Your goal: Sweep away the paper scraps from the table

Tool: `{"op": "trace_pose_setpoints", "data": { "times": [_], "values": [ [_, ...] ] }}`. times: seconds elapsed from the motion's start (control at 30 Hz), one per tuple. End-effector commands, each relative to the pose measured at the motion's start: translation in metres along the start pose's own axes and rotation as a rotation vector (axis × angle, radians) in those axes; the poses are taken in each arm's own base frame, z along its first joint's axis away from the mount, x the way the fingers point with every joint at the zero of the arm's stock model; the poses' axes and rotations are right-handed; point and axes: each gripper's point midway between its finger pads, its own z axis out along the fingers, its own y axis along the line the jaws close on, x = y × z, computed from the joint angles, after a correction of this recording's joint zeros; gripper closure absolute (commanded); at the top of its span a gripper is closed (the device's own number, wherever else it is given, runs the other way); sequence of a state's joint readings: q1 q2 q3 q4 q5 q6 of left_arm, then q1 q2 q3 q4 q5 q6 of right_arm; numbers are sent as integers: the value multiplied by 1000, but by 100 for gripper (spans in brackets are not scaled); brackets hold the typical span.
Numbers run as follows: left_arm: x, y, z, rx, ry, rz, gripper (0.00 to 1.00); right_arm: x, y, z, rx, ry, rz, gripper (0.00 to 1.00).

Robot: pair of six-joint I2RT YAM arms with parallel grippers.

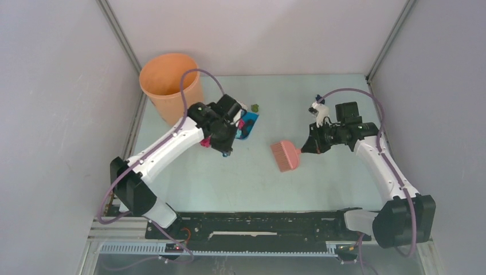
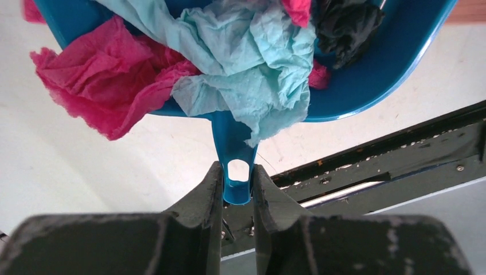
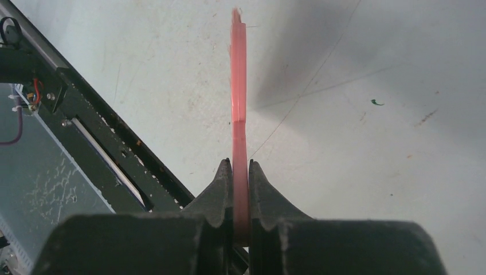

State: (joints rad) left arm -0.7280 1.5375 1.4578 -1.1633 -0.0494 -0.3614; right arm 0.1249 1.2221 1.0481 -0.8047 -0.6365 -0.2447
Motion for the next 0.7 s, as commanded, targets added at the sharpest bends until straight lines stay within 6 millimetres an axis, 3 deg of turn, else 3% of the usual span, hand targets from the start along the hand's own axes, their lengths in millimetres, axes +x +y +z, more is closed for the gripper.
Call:
{"op": "trace_pose_setpoints", "data": {
  "times": [0.0, 0.37, 0.57, 0.67],
  "values": [
    [-22, 10, -33, 33, -37, 6, 100, -14, -1, 6, -45, -59, -38, 100],
    [-102, 11, -91, 271, -229, -160, 100, -2, -5, 8, -48, -60, -31, 100],
    [-146, 39, -120, 429, -366, -324, 100, 0, -7, 6, -44, -58, -26, 100],
    [-177, 41, -147, 608, -460, -404, 100, 2, -9, 8, -45, -53, -25, 100]
  ]
}}
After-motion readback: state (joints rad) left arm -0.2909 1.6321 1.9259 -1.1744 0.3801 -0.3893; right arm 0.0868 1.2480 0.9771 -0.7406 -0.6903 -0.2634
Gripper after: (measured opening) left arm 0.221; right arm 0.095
